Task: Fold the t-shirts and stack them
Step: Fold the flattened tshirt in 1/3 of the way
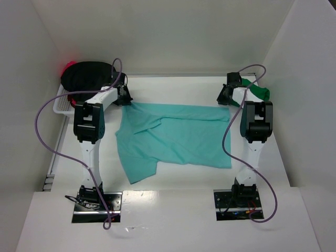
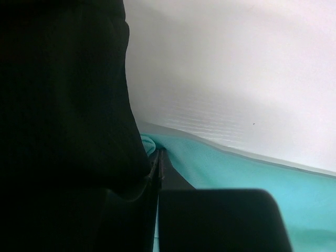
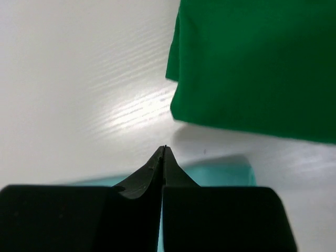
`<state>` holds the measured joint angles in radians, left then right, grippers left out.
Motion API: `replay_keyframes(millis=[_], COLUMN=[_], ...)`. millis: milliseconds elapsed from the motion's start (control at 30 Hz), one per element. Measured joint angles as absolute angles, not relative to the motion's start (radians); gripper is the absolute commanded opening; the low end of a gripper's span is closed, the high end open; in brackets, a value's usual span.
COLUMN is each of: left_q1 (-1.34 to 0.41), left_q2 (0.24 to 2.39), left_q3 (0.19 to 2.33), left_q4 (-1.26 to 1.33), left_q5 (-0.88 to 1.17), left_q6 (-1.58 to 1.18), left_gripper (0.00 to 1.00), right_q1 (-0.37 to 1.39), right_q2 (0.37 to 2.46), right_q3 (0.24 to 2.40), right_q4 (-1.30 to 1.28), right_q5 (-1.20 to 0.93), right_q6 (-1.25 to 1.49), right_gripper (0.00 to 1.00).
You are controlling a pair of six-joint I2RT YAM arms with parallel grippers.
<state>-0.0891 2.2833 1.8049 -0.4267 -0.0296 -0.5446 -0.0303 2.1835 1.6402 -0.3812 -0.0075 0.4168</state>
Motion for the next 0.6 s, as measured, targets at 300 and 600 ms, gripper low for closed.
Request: replay_keyframes(millis=[300,600], left_q1=[-0.089,-0.089], left_q2=[2.297,2.301], left_q3=[1.826,1.831], left_q4=[-0.429,-0.429], left_q5=[-0.029,-0.028], left_q6=[-0.523,-0.52], left_gripper=[0.0,0.0], right_q1=[-0.026,-0.008], right_q2=[1.928,1.906], right_q3=[1.499,1.353], right_q4=[-0.395,-0.413], right_q5=[0.017,0.031], right_q6=[0.409,0.409], right_gripper=[0.0,0.0])
